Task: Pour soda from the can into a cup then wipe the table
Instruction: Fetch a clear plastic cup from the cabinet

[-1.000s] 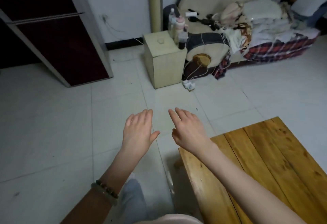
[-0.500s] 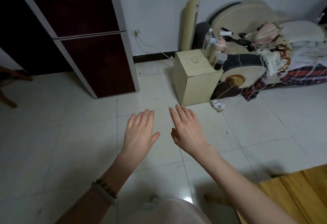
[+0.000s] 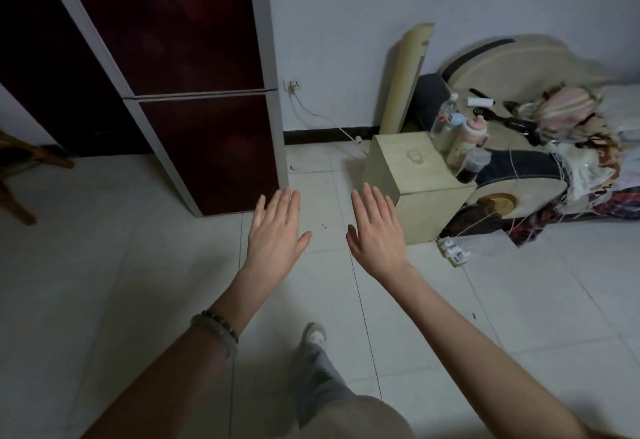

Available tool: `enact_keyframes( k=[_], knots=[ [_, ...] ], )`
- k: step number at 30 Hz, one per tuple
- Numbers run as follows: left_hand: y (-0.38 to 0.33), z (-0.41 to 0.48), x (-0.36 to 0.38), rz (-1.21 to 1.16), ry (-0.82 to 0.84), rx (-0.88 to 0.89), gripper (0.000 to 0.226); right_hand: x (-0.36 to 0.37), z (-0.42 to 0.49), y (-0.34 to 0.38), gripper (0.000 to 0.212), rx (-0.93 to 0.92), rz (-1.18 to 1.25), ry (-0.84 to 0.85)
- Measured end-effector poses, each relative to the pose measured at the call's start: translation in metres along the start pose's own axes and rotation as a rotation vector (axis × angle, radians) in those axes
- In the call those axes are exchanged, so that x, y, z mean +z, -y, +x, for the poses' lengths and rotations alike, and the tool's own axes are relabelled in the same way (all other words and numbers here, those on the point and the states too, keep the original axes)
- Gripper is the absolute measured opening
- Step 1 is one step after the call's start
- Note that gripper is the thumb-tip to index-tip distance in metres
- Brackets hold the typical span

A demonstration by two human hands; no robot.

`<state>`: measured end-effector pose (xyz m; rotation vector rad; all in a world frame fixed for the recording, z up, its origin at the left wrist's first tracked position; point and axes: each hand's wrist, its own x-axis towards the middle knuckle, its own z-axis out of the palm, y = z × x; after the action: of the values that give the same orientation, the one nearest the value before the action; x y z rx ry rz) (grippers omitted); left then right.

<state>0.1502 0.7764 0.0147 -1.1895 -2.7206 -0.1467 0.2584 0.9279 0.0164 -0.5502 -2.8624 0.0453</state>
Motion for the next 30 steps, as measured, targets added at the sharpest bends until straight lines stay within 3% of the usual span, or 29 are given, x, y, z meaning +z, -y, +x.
enact_keyframes(
  k=[9,18,30],
  knots=[
    [0.040,0.193,0.021,0.036,-0.046,0.078,0.076,0.023,0.180,-0.043,0.063,0.068,-0.063,-0.055],
    [0.059,0.344,0.047,0.027,-0.068,0.166,0.075,0.043,0.297,-0.088,0.063,0.184,-0.084,-0.055],
    [0.054,0.584,0.088,-0.025,-0.062,0.486,0.077,0.071,0.462,-0.161,0.064,0.509,-0.157,-0.126]
  ],
)
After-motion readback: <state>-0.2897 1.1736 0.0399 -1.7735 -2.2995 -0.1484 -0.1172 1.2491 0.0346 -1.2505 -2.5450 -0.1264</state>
